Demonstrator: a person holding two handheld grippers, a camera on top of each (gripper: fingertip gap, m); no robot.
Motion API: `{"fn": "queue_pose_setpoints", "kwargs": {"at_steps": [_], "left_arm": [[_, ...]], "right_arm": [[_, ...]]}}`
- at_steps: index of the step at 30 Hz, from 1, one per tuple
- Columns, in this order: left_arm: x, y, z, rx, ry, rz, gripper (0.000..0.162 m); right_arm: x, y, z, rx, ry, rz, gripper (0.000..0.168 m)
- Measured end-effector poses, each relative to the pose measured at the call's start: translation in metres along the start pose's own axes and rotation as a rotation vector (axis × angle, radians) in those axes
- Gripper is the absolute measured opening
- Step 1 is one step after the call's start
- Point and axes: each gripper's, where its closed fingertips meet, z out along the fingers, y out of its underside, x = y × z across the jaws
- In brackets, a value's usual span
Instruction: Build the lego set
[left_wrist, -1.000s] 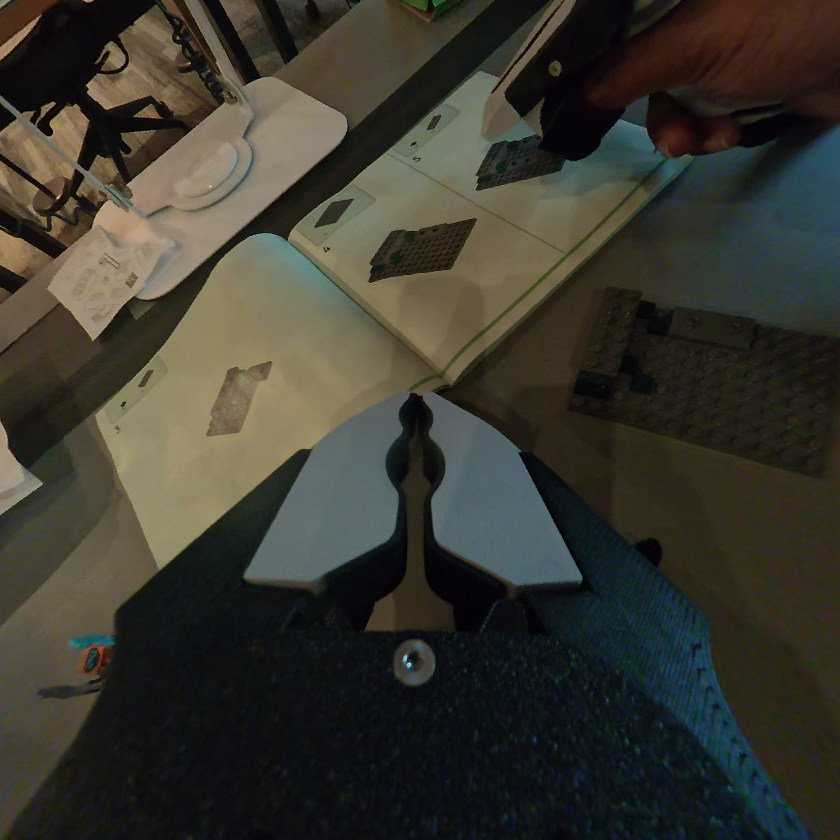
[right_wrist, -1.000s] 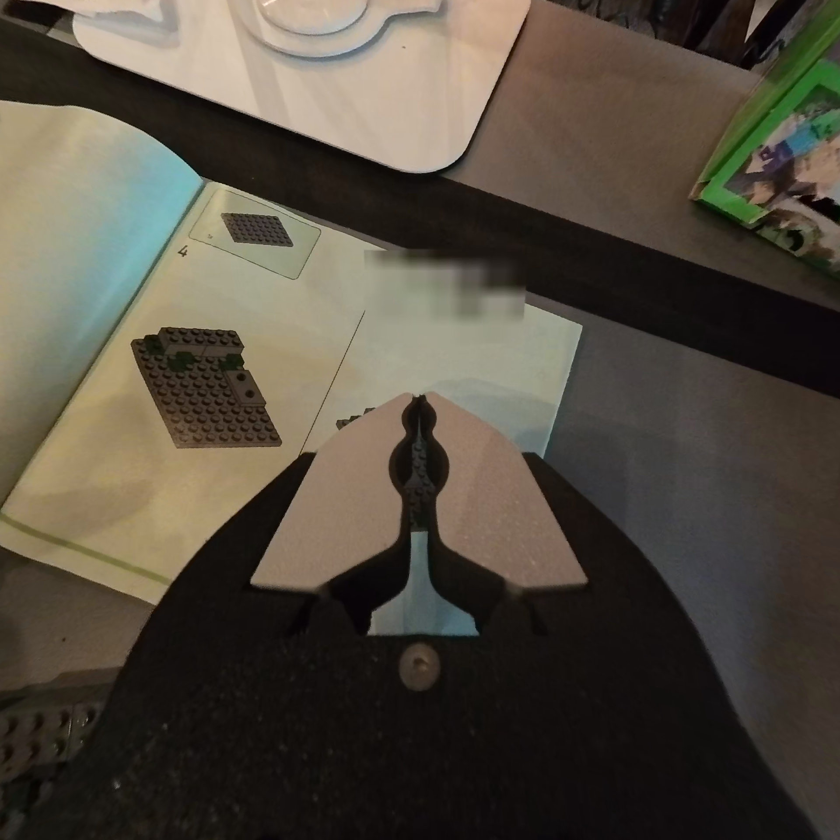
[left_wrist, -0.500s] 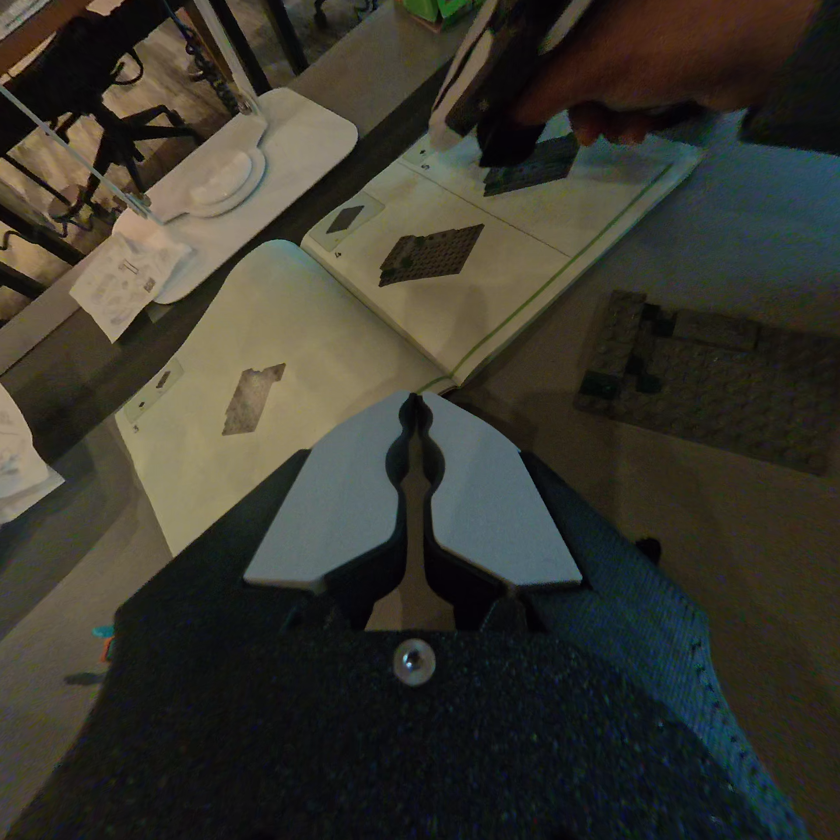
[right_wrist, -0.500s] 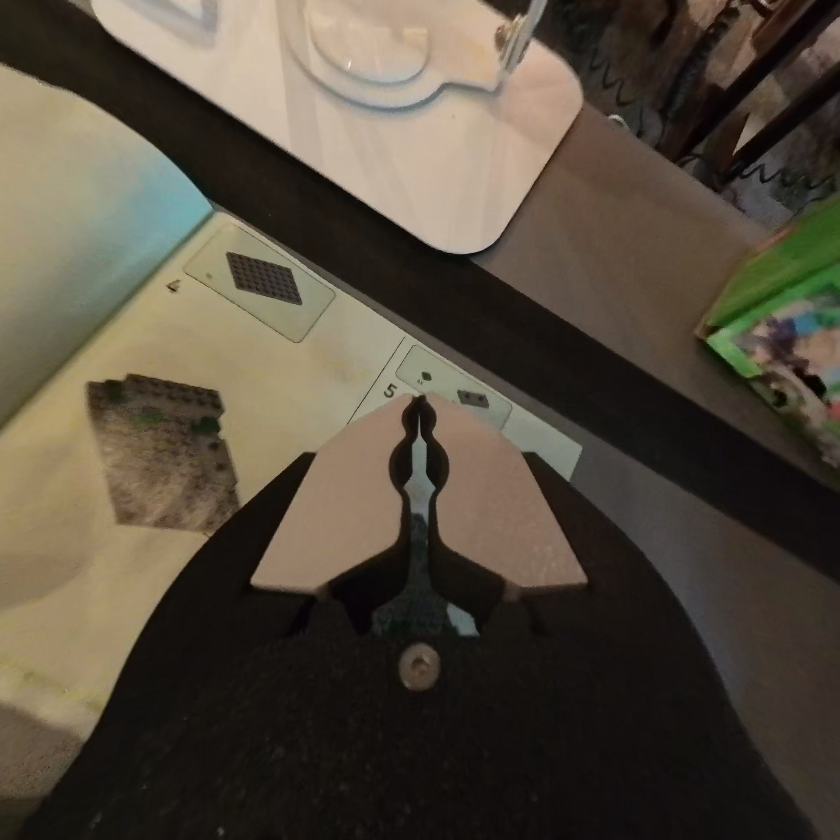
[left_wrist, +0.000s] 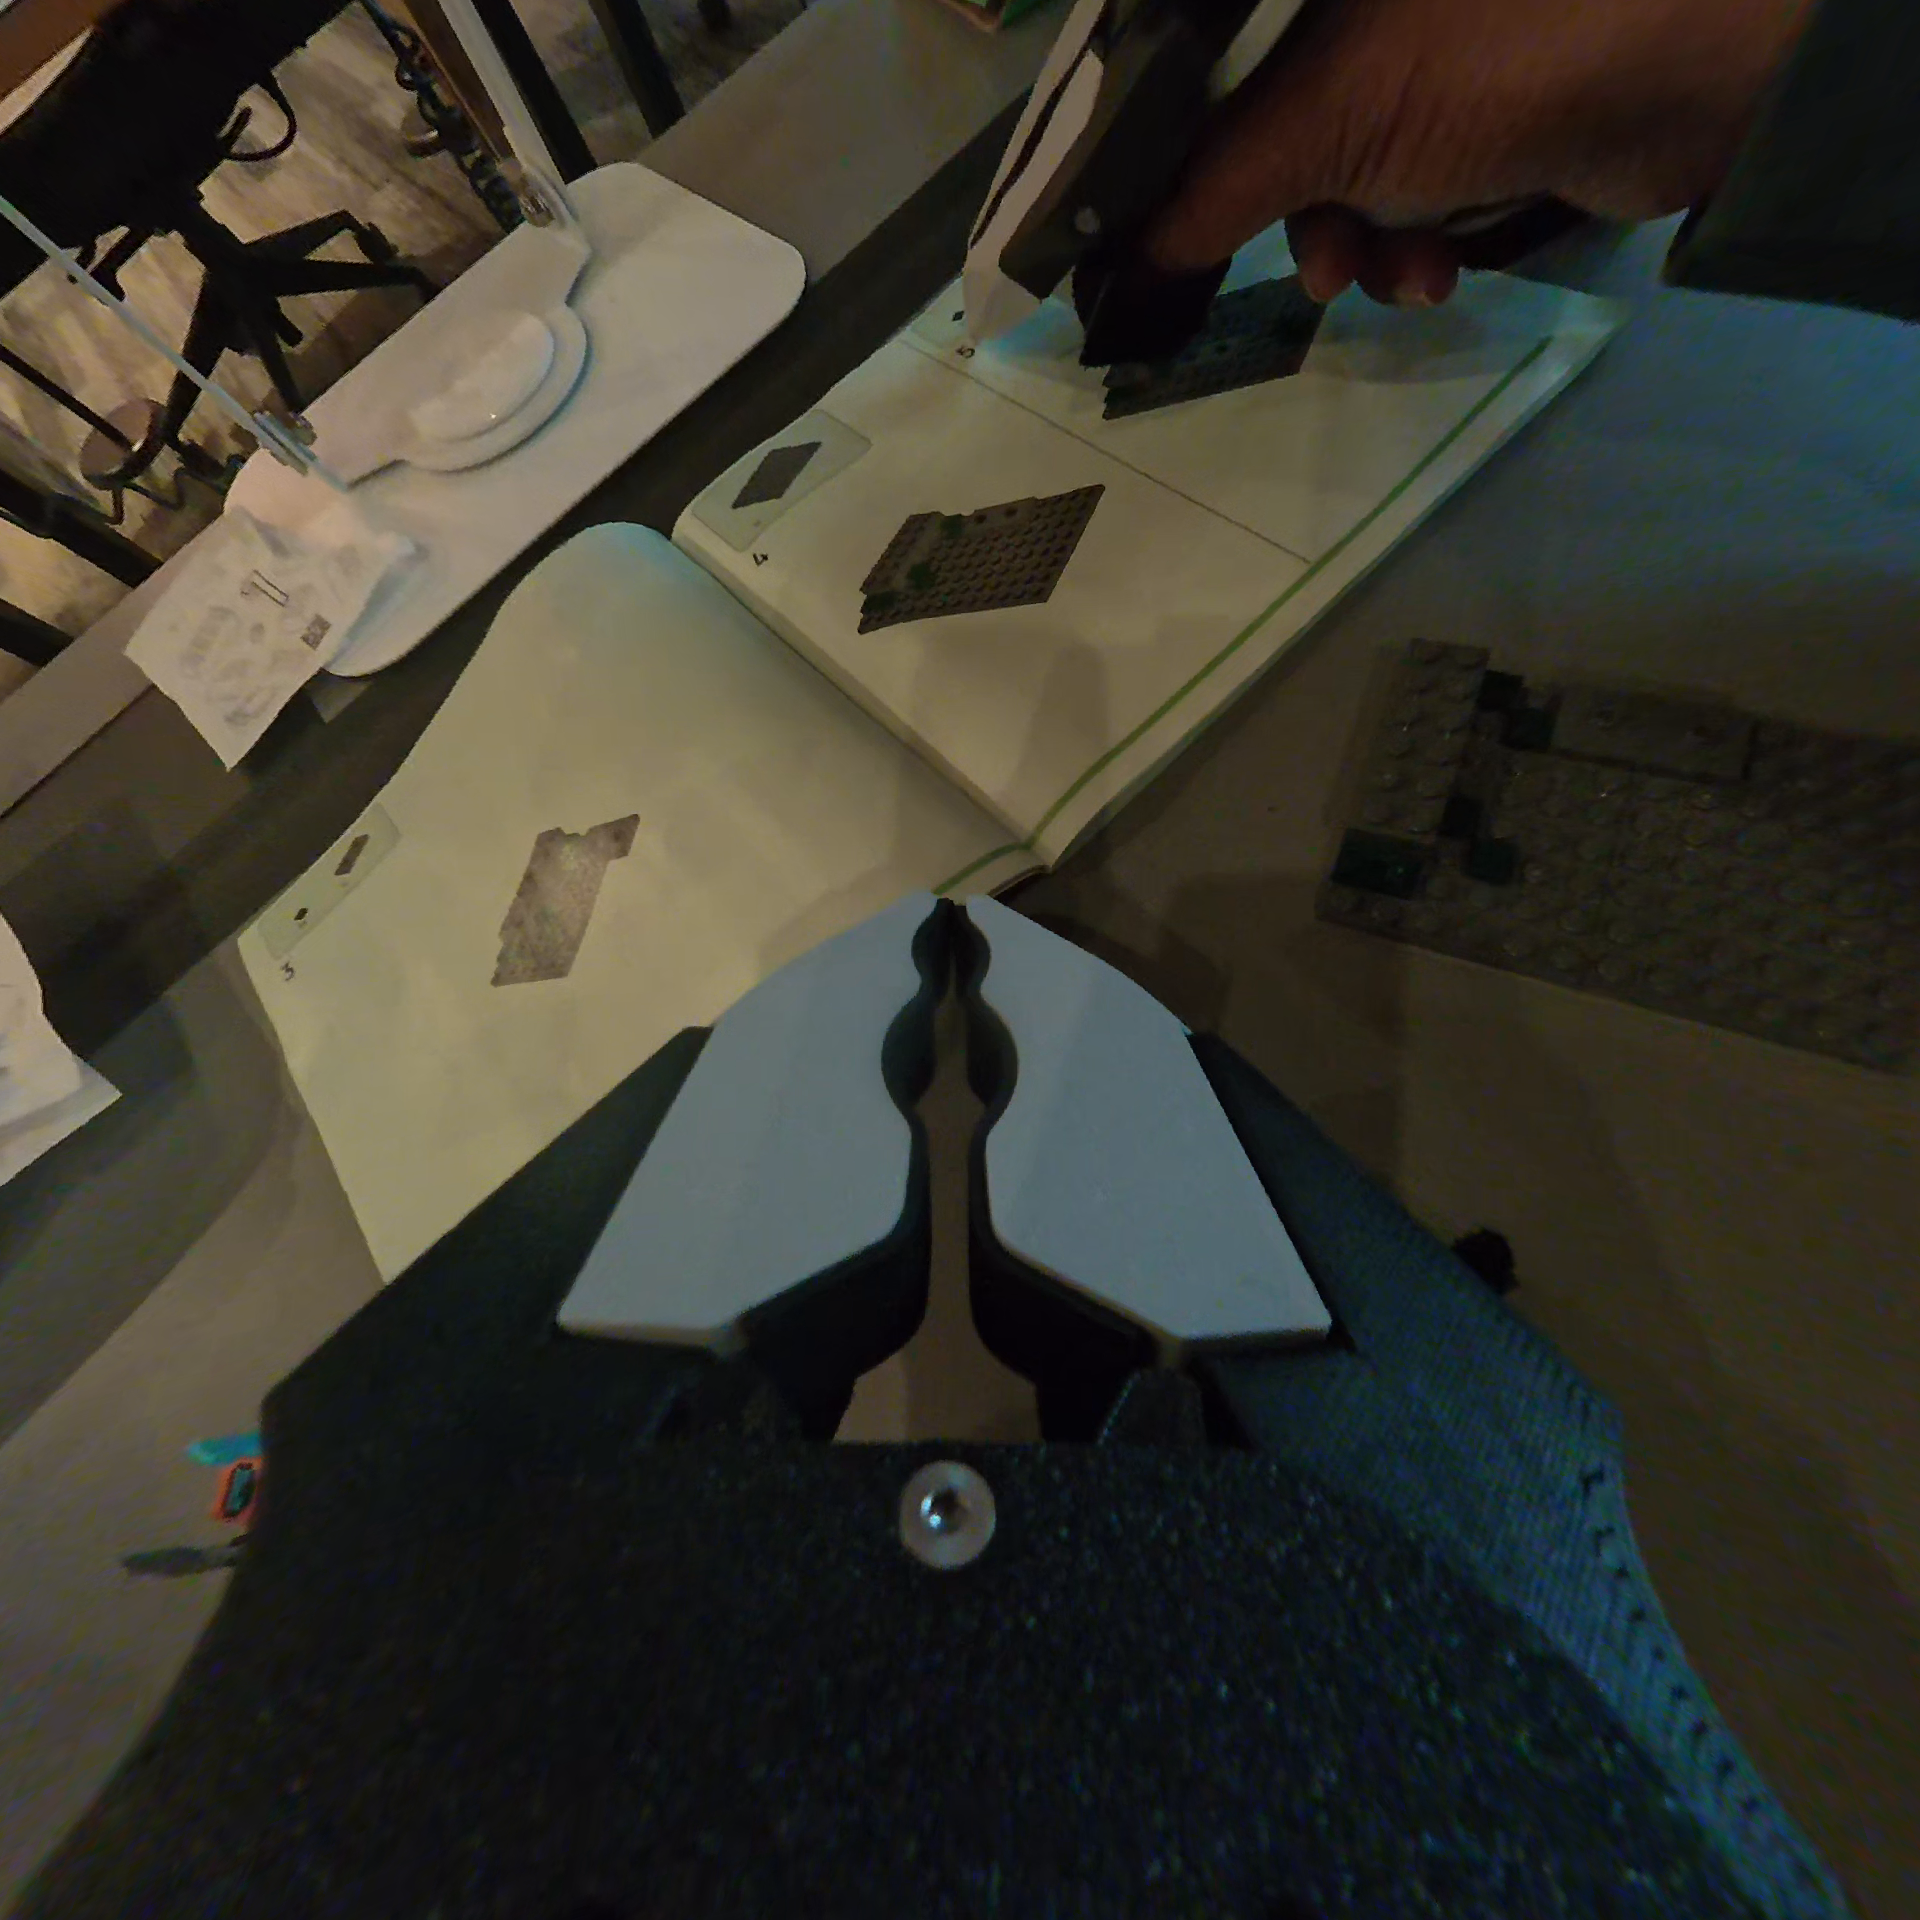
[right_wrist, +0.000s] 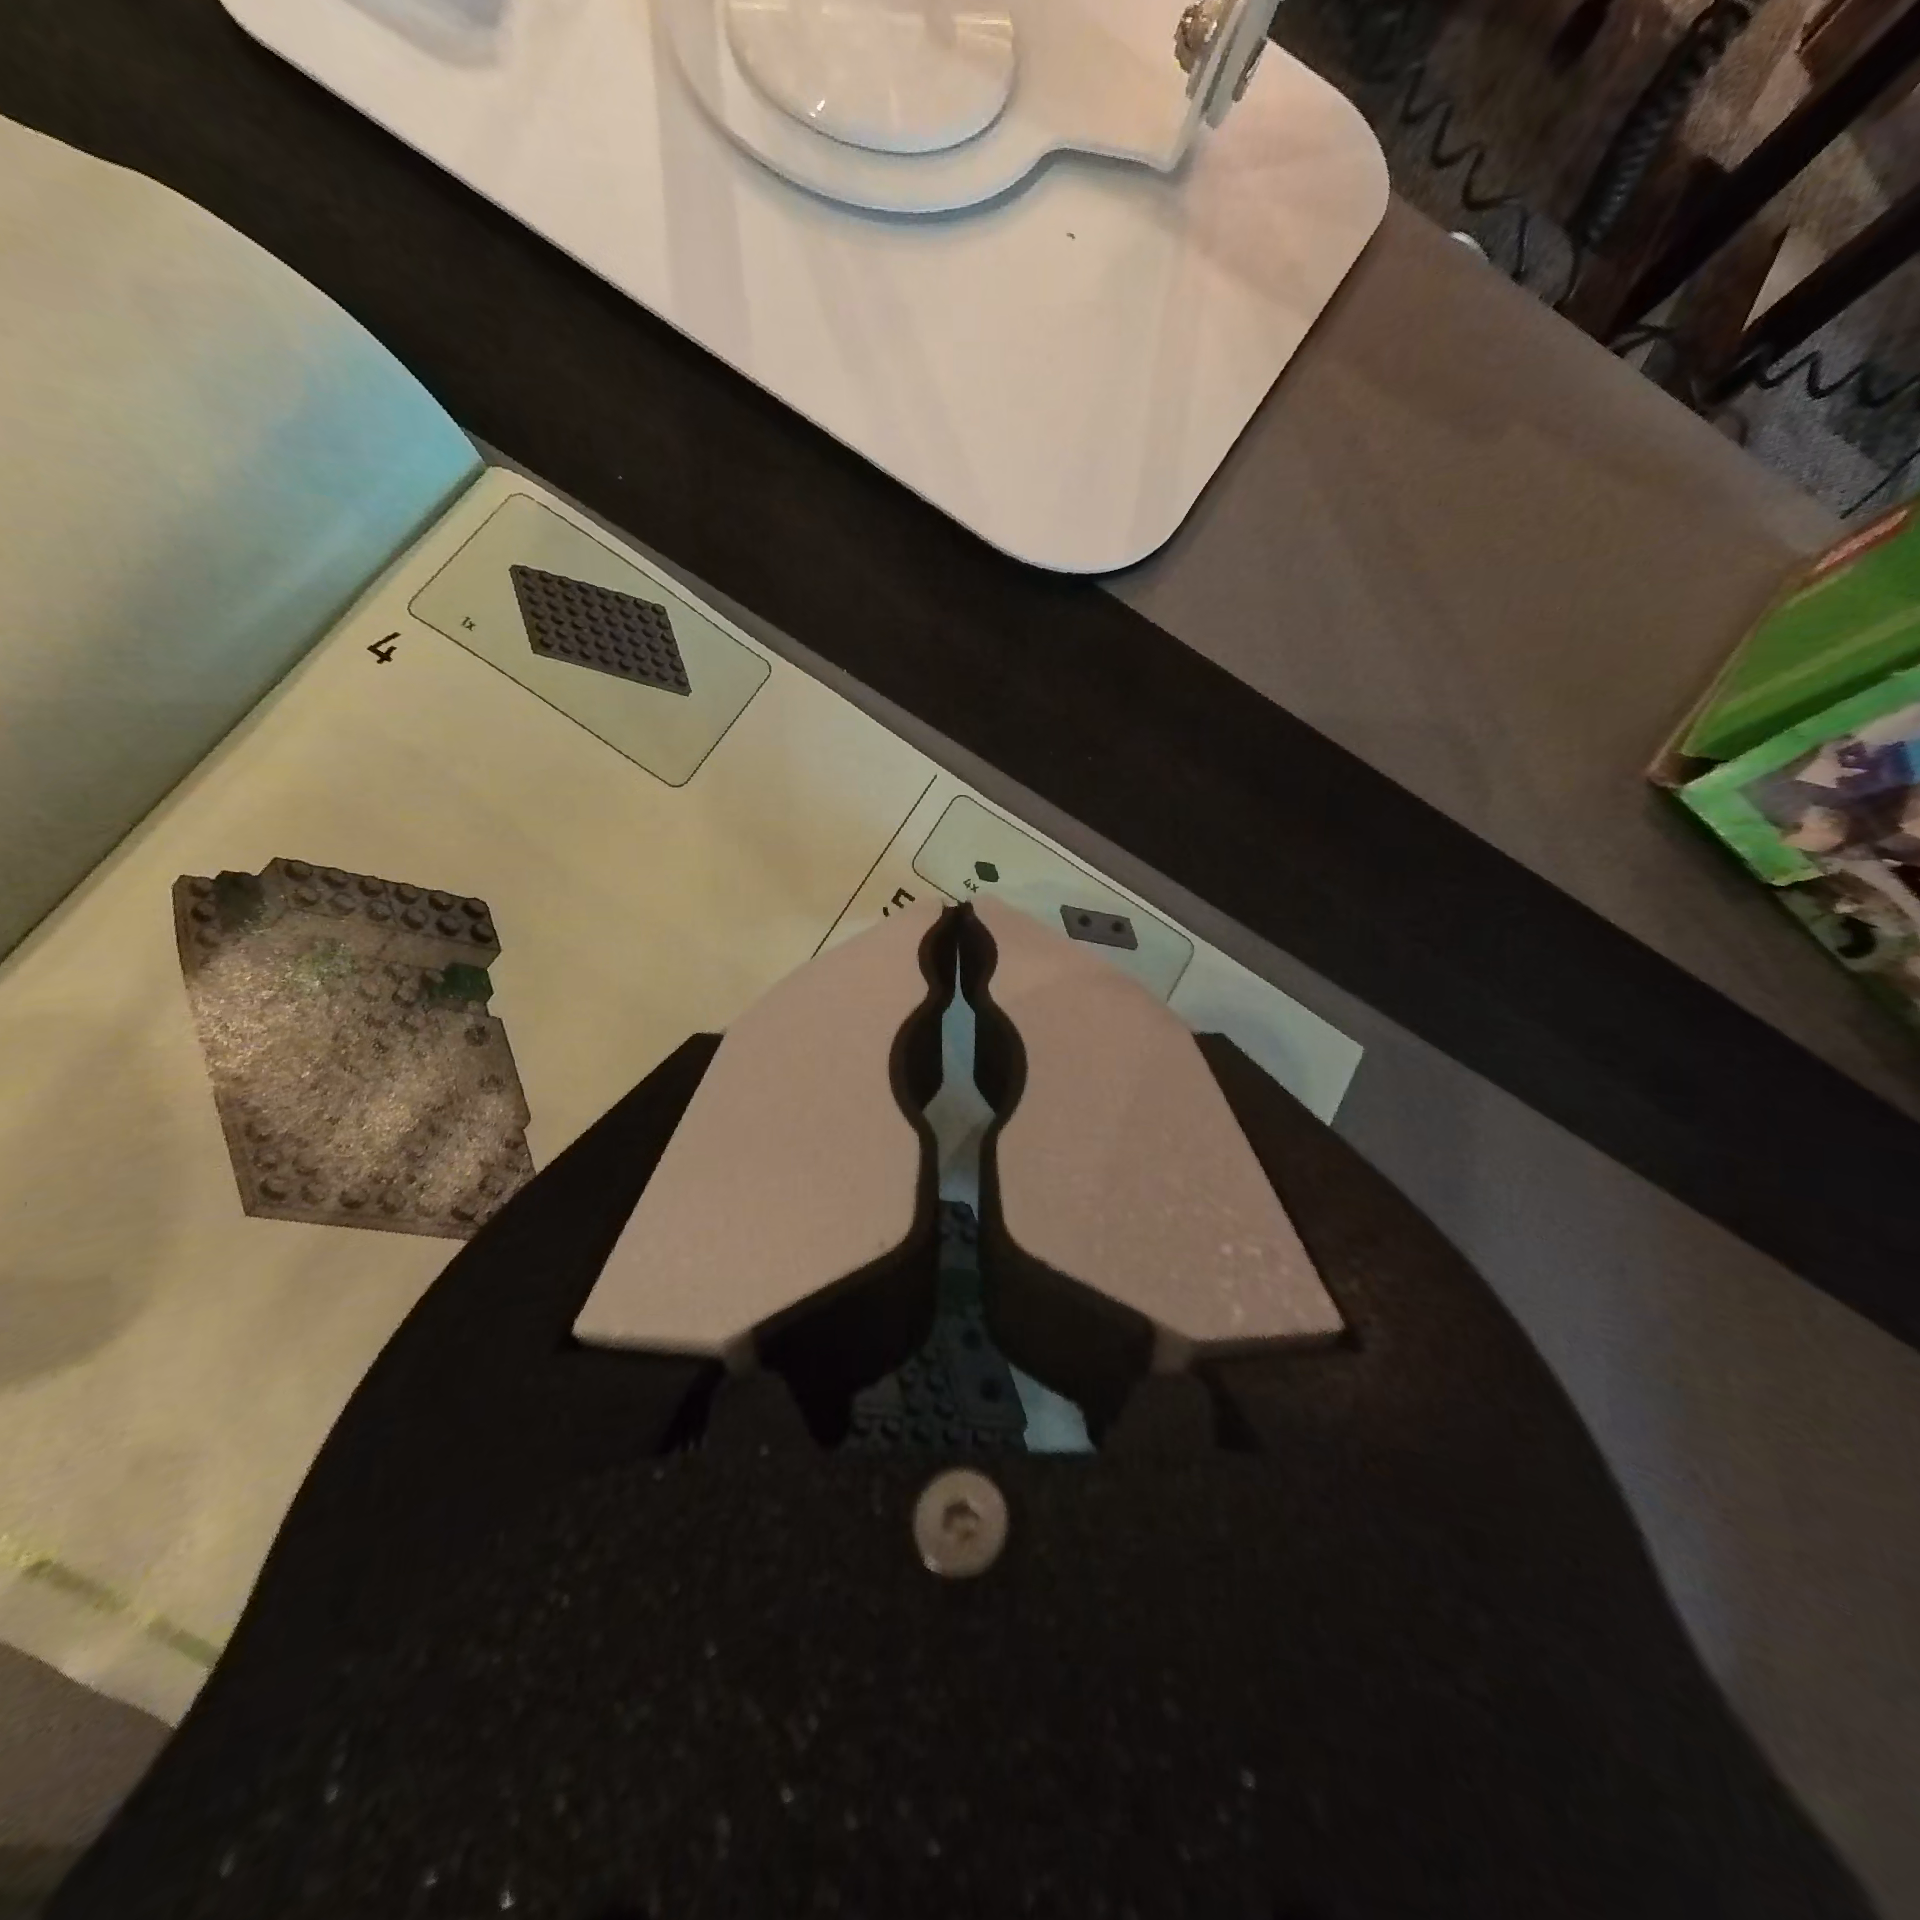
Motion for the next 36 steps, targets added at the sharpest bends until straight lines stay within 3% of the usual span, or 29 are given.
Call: {"fn": "queue_pose_setpoints", "kwargs": {"at_steps": [11, 20, 36], "left_arm": [[-0.002, -0.002, -0.003, 0.009, 0.009, -0.018, 0.000], [0.000, -0.002, -0.002, 0.005, 0.008, -0.005, 0.000], [-0.004, -0.001, -0.003, 0.009, 0.003, -0.013, 0.000]], "right_arm": [[0.033, 0.004, -0.021, 0.024, -0.019, 0.075, 0.000], [0.027, 0.008, -0.013, 0.001, -0.033, -0.028, 0.000], [0.026, 0.008, -0.006, -0.021, -0.016, -0.044, 0.000]]}}
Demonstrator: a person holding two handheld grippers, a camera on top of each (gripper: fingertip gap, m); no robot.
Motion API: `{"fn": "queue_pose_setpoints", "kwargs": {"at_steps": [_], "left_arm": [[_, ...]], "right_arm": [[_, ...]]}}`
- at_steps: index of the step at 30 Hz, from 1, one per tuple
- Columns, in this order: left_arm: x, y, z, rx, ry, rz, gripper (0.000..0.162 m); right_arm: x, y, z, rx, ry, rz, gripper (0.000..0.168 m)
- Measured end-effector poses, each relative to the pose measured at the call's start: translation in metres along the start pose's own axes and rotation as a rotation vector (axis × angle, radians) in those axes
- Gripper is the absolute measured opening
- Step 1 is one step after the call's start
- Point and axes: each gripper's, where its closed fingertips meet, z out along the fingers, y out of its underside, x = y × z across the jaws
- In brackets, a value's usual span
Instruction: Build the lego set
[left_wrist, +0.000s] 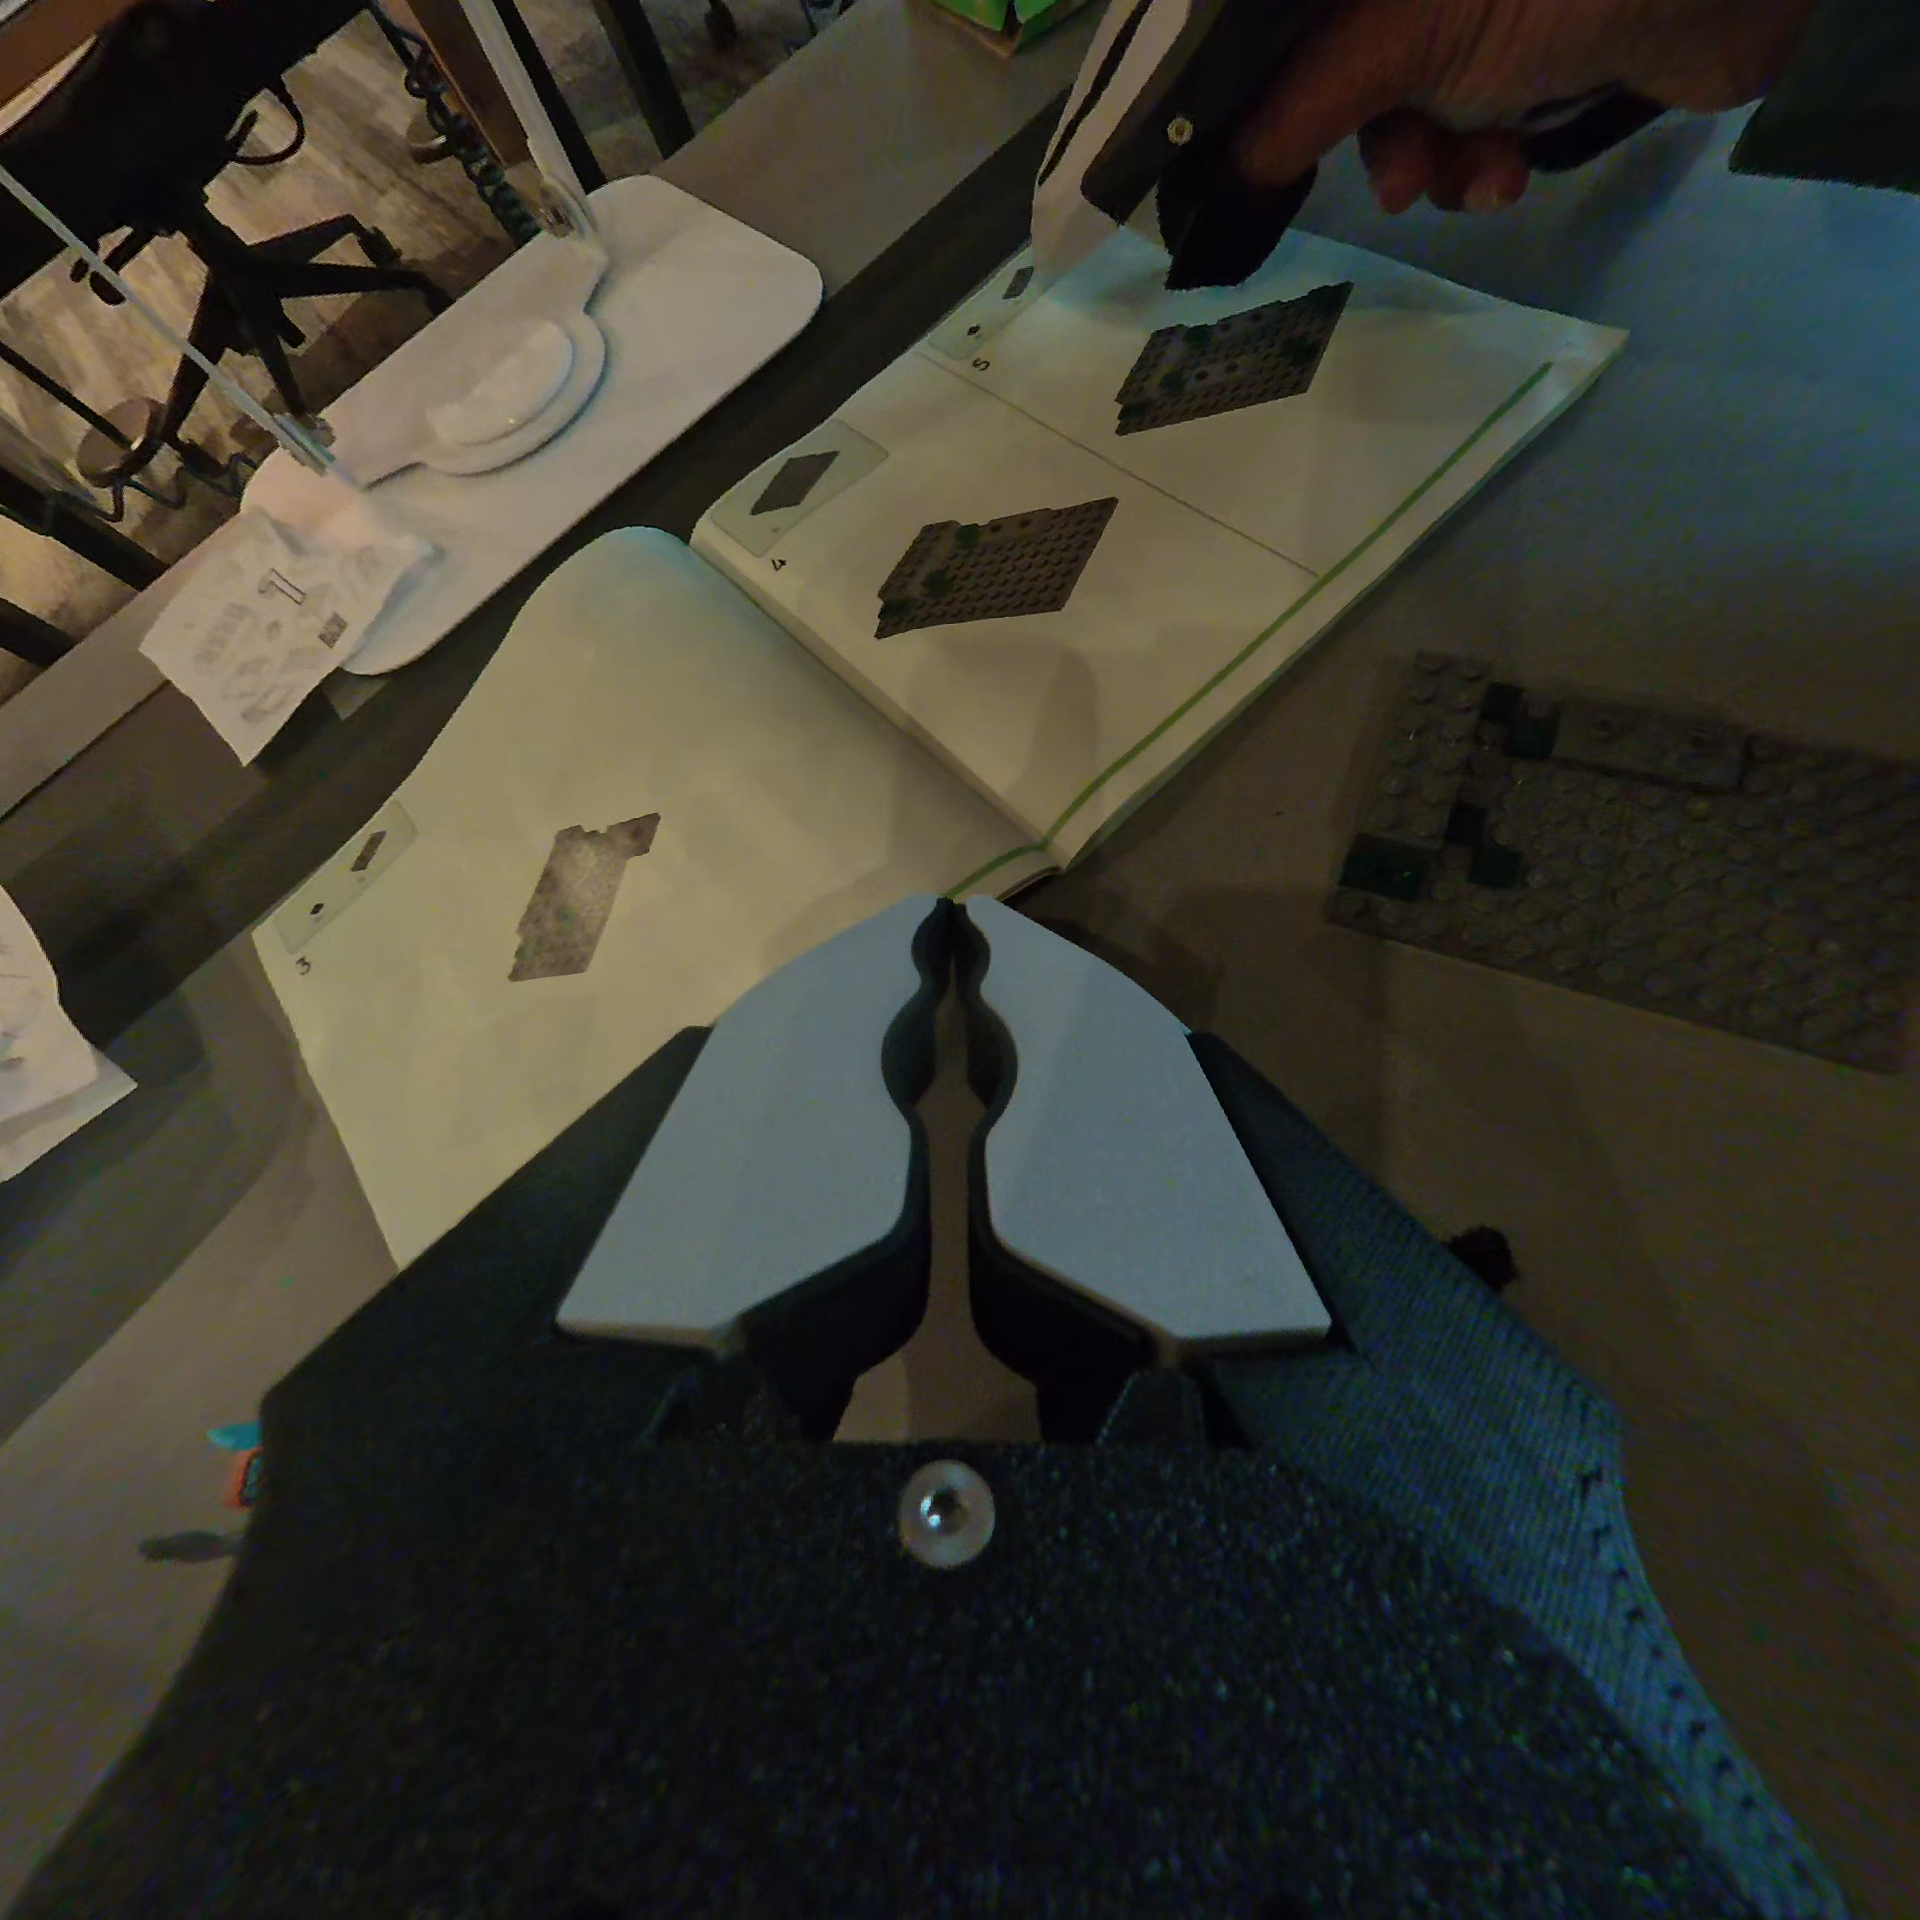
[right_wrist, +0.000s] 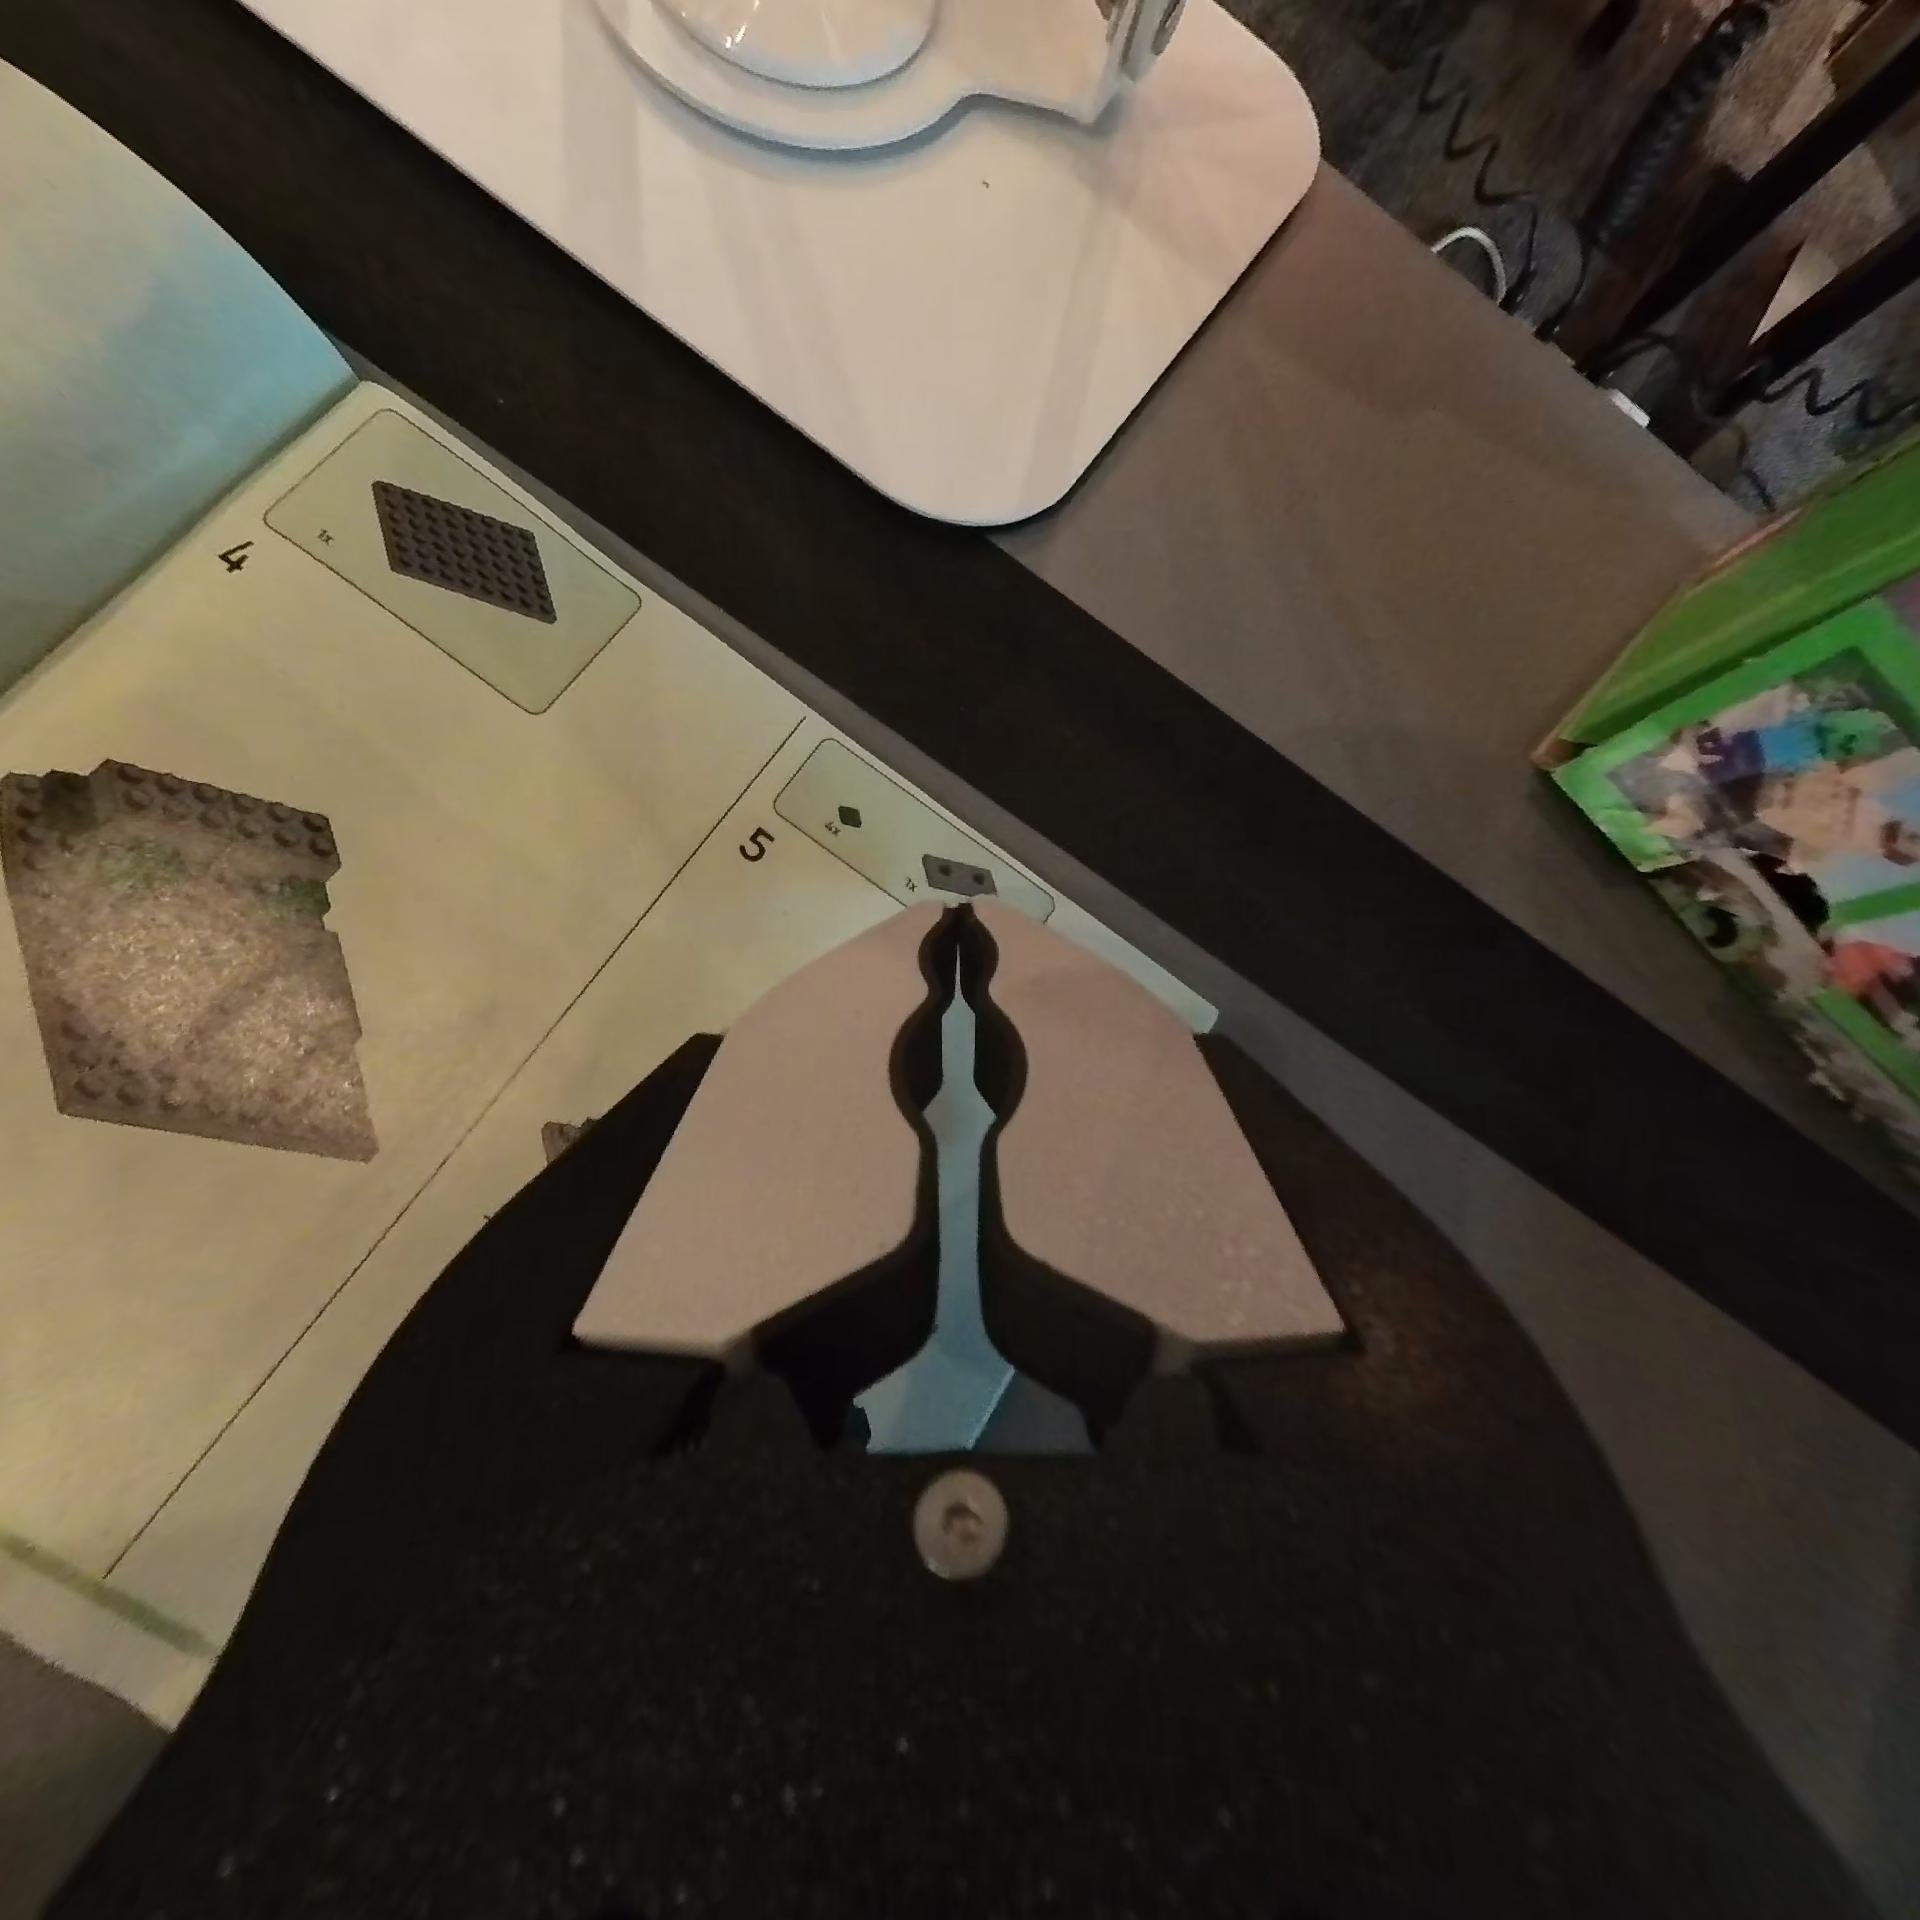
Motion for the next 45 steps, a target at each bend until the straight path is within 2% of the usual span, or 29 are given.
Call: {"fn": "queue_pose_setpoints", "kwargs": {"at_steps": [8, 13, 17, 21, 26, 28, 38, 45], "left_arm": [[0.000, 0.000, 0.000, 0.001, 0.001, 0.000, 0.000], [-0.001, -0.001, -0.002, 0.004, -0.001, -0.001, 0.000], [-0.003, -0.005, -0.004, 0.018, -0.006, -0.005, 0.000], [0.000, -0.007, -0.005, 0.022, -0.005, 0.003, 0.000], [0.004, -0.008, -0.006, 0.022, -0.005, 0.017, 0.000], [0.003, -0.009, -0.006, 0.022, -0.007, 0.017, 0.000], [0.002, -0.007, -0.005, 0.019, -0.006, 0.013, 0.000], [0.000, -0.006, -0.006, 0.019, -0.010, 0.010, 0.000]], "right_arm": [[0.001, 0.001, -0.002, -0.004, -0.002, 0.003, 0.000], [-0.006, 0.001, -0.030, 0.036, -0.022, -0.044, 0.000], [-0.019, 0.020, -0.060, 0.053, -0.040, -0.093, 0.000], [-0.032, 0.044, -0.073, 0.042, -0.065, -0.086, 0.000], [-0.040, 0.055, -0.067, 0.033, -0.078, -0.067, 0.000], [-0.043, 0.054, -0.064, 0.034, -0.090, -0.062, 0.007], [-0.053, 0.045, -0.057, 0.051, -0.110, -0.067, 0.004], [-0.041, 0.049, -0.058, 0.051, -0.096, -0.039, 0.004]]}}
